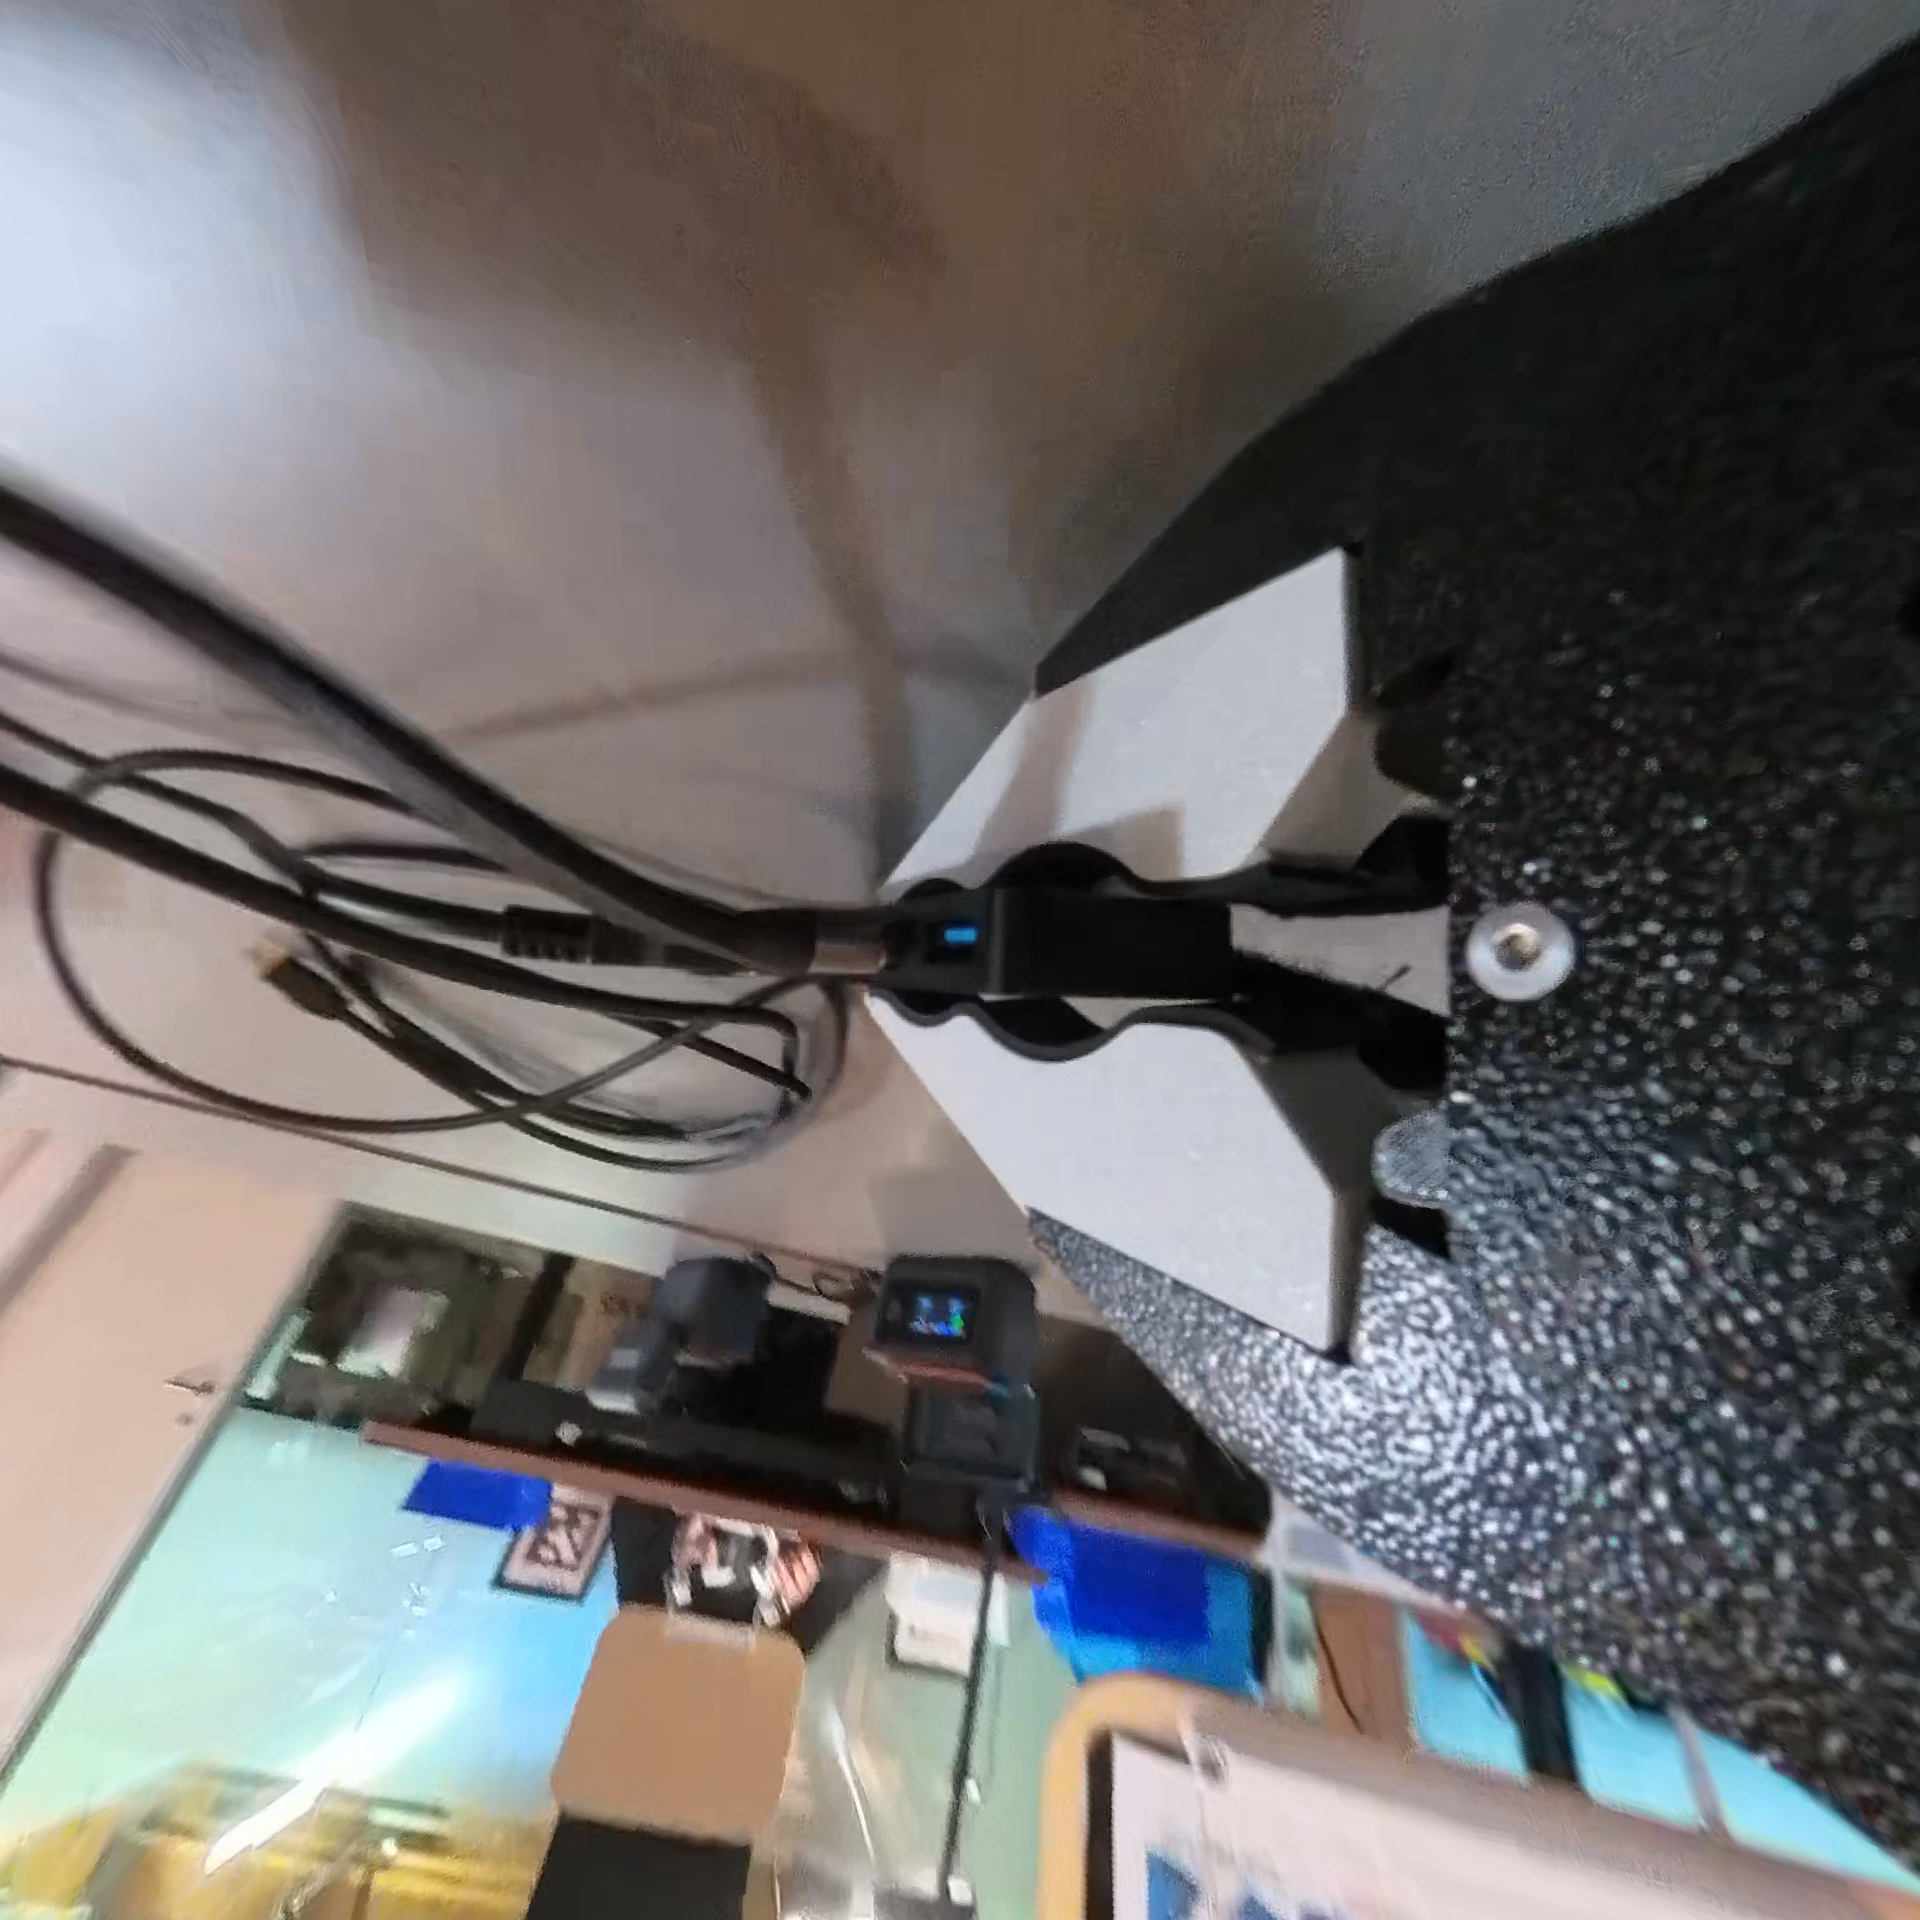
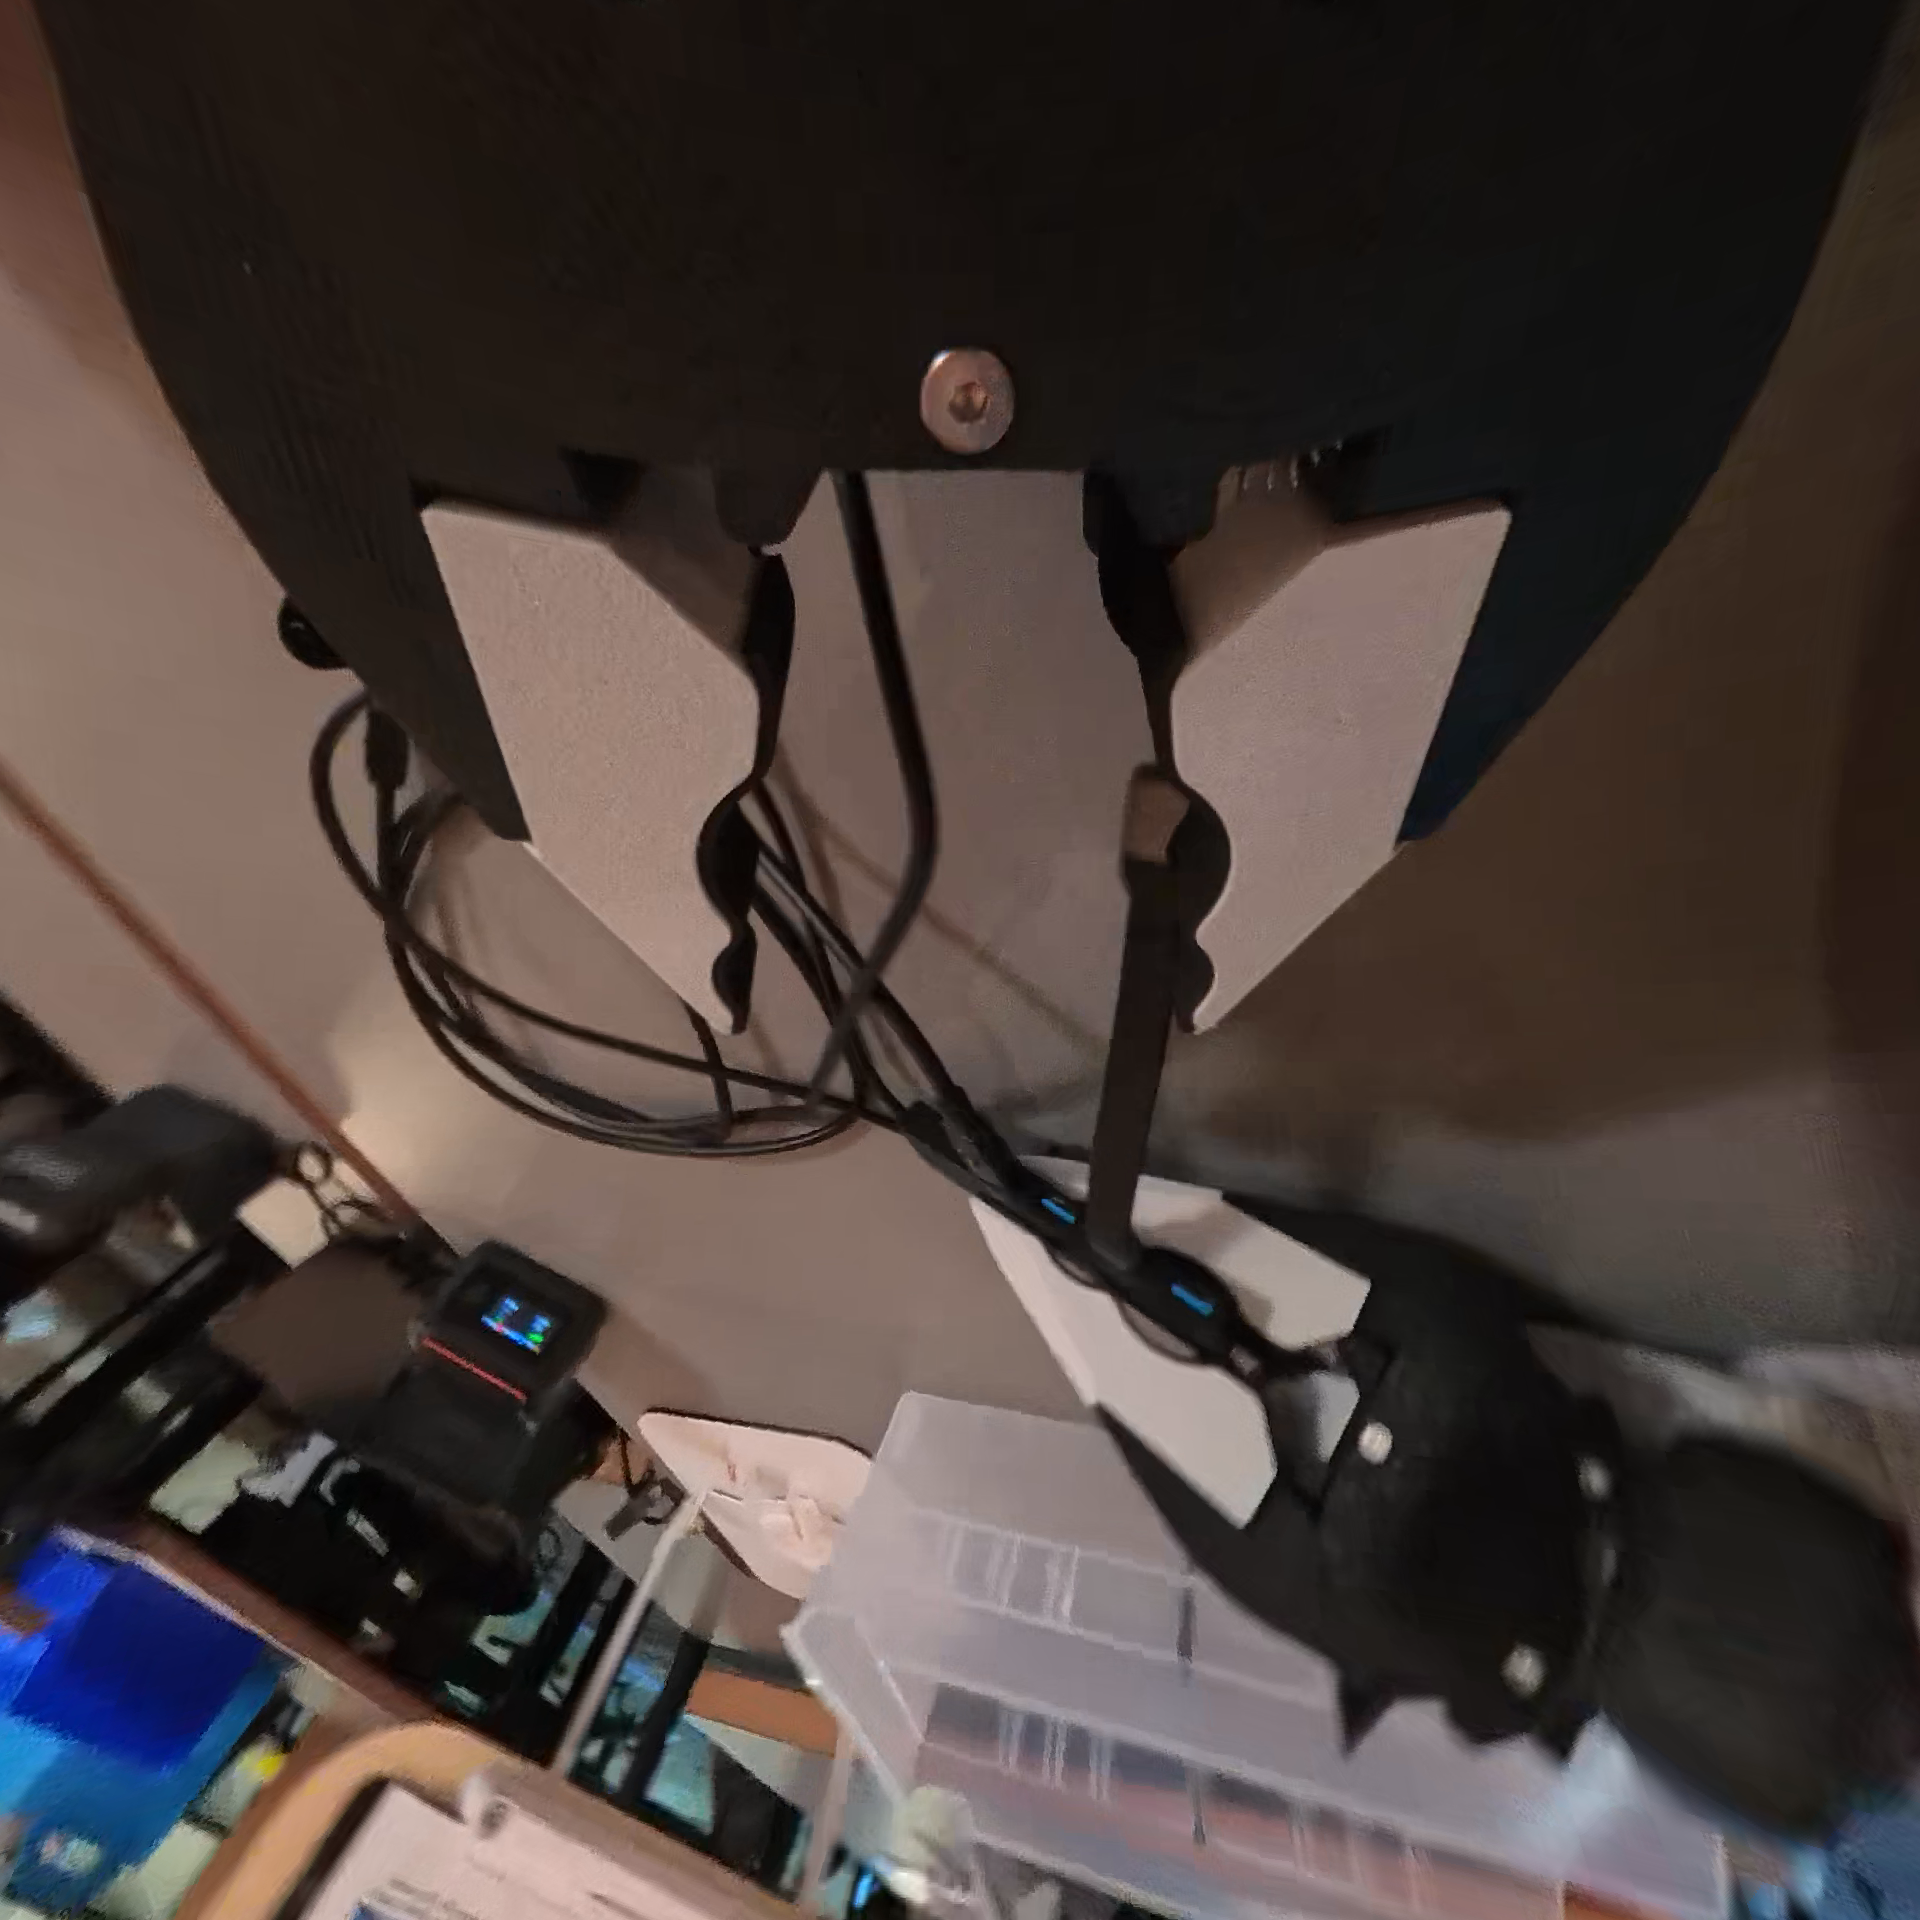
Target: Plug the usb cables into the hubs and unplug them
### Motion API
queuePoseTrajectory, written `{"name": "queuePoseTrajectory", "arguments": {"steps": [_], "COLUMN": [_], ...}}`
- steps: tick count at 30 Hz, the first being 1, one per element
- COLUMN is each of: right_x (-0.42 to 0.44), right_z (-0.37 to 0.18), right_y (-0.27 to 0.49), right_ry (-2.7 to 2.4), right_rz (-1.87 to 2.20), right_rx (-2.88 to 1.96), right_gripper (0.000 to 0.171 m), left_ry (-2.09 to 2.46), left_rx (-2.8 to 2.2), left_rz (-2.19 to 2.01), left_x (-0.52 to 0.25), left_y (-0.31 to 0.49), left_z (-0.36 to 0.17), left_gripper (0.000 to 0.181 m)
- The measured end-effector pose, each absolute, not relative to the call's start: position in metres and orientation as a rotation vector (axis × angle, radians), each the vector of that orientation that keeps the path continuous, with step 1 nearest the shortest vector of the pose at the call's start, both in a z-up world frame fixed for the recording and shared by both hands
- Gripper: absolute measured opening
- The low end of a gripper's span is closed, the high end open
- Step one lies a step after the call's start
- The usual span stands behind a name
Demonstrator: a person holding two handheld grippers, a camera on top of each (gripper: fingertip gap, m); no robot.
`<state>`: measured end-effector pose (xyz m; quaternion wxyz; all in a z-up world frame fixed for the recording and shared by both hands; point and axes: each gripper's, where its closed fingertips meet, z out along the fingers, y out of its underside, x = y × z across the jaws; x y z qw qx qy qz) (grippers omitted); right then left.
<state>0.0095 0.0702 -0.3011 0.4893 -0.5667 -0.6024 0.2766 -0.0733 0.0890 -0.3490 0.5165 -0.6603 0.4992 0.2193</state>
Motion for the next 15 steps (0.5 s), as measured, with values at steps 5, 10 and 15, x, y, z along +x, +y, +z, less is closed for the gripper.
{"name": "queuePoseTrajectory", "arguments": {"steps": [5, 10, 15], "right_x": [-0.026, -0.050, -0.041], "right_z": [-0.327, -0.340, -0.329], "right_y": [0.052, 0.053, 0.074], "right_ry": [-1.724, -1.850, -1.802], "right_rz": [0.425, 0.129, 0.088], "right_rx": [-1.226, -1.050, -1.122], "right_gripper": [0.082, 0.025, 0.009], "left_ry": [1.252, 1.270, 1.037], "left_rx": [-1.508, -1.405, -1.299], "left_rz": [0.244, 0.133, -0.130], "left_x": [-0.047, -0.036, -0.029], "left_y": [0.071, 0.056, 0.044], "left_z": [-0.343, -0.330, -0.278], "left_gripper": [0.010, 0.010, 0.069]}}
